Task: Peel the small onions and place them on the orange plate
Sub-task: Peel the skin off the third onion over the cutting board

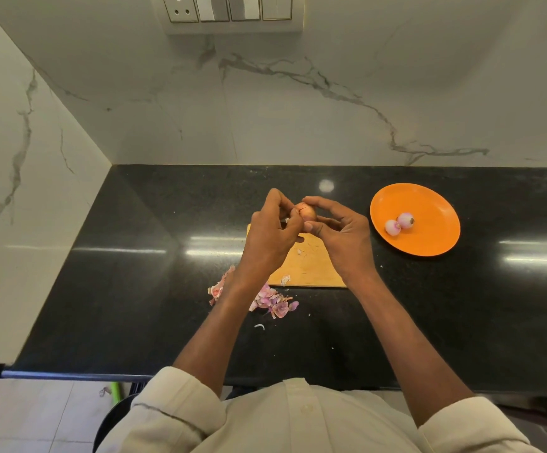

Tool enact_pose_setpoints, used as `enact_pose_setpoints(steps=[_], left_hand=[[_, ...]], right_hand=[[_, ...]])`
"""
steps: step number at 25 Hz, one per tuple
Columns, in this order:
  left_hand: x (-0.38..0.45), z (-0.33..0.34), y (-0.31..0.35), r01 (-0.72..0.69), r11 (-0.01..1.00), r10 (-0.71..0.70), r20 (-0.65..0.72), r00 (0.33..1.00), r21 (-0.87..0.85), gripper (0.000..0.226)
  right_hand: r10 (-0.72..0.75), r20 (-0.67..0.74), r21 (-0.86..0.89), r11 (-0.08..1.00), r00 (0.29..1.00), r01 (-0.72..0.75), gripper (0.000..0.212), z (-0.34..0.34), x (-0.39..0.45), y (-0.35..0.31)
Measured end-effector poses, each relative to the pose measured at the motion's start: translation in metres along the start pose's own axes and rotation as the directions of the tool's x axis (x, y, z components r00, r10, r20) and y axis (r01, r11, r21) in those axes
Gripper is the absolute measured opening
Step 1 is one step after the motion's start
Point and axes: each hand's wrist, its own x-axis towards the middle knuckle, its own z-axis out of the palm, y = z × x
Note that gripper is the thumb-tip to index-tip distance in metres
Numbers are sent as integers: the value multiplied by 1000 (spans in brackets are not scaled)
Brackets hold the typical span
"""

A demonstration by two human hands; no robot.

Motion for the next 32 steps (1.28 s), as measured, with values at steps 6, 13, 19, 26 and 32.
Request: enact_pose_setpoints(steps=[6,13,19,26,32], left_hand=[[-4,2,-11,30,993,-31,-4,1000,-117,15],[0,6,-13,171,925,-167,40,985,-340,27],[10,3,-11,241,871,-215,109,970,-429,25],[18,-10,-15,-56,997,57,39,998,-48,12],[28,-15,-13,-224,951,230,-4,973,213,16]], right_hand=[[30,5,60,998,1000,-30,37,-2,2,6],[53,31,119,991,998,-57,37,-2,11,9],[90,37,257,961,995,-97,36,-2,16,12],[73,35,123,989,997,-76,37,-3,24,6],[6,95,-59,998,995,0,37,-4,27,3]])
